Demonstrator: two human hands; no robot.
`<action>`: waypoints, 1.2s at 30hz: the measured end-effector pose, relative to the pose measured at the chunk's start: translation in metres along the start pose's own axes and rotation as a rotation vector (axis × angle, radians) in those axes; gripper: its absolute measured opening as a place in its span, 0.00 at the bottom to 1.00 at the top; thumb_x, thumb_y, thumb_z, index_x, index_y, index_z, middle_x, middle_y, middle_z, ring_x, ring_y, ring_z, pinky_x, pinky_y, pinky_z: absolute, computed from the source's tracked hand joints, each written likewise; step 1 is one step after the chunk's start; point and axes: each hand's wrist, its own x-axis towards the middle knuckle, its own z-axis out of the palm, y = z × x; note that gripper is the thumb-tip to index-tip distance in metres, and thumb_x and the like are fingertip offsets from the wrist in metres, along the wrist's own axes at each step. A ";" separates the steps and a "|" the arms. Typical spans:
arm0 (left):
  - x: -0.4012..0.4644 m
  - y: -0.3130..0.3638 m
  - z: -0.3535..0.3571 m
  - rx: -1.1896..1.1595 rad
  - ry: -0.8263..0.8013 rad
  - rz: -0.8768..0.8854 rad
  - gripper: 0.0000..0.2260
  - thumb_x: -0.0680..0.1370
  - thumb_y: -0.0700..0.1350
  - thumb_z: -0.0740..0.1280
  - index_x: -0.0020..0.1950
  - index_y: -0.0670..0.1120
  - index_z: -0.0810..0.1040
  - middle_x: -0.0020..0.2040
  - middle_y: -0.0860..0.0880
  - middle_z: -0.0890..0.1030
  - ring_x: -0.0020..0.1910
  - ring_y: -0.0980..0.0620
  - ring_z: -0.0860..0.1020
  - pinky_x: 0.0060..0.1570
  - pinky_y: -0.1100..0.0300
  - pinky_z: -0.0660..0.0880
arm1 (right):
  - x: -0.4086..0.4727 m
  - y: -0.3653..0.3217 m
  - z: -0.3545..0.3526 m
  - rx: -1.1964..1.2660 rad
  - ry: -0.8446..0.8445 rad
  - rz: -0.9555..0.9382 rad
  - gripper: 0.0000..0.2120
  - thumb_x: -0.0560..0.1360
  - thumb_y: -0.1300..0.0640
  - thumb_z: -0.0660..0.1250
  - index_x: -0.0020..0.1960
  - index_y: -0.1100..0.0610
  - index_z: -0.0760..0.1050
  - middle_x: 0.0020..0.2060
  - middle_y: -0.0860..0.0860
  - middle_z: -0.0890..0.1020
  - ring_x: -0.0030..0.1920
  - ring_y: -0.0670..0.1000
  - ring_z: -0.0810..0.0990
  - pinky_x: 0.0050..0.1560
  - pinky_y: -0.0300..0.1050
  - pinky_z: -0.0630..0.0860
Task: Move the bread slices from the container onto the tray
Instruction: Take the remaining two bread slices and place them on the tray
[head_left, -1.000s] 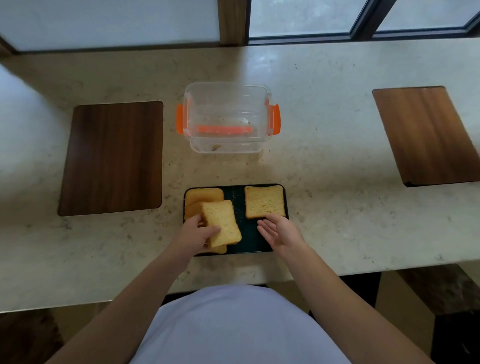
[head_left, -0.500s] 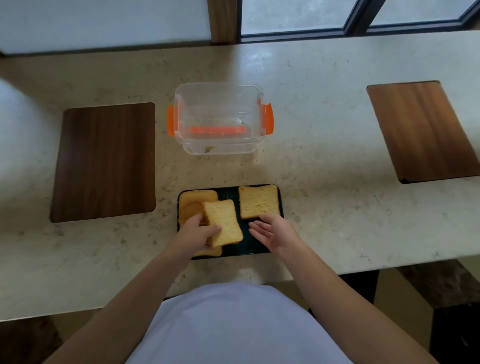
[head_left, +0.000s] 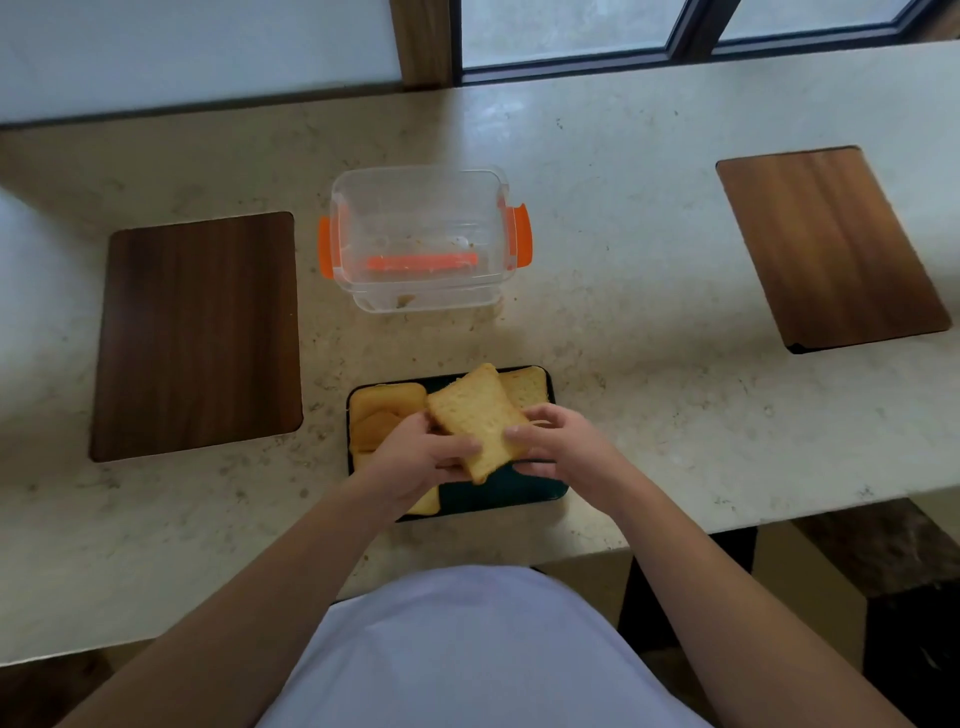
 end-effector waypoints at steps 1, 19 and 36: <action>0.001 -0.001 0.002 -0.069 -0.009 -0.006 0.28 0.71 0.36 0.76 0.69 0.44 0.70 0.63 0.43 0.81 0.57 0.43 0.83 0.52 0.47 0.82 | -0.001 0.001 -0.001 0.020 -0.024 0.006 0.22 0.71 0.58 0.79 0.62 0.59 0.77 0.56 0.58 0.86 0.54 0.57 0.87 0.51 0.48 0.84; 0.007 0.003 -0.020 -0.154 -0.030 -0.016 0.16 0.79 0.49 0.69 0.62 0.42 0.77 0.55 0.39 0.85 0.55 0.40 0.83 0.53 0.49 0.79 | -0.003 -0.012 -0.016 0.244 -0.014 -0.021 0.15 0.77 0.63 0.71 0.63 0.62 0.78 0.55 0.59 0.87 0.57 0.60 0.85 0.55 0.54 0.83; 0.013 -0.037 0.010 0.563 0.145 -0.162 0.07 0.76 0.42 0.73 0.52 0.43 0.80 0.43 0.45 0.86 0.33 0.56 0.85 0.28 0.67 0.76 | 0.007 0.030 -0.022 -0.634 0.428 -0.018 0.13 0.75 0.54 0.73 0.59 0.54 0.78 0.46 0.47 0.82 0.45 0.48 0.81 0.43 0.45 0.81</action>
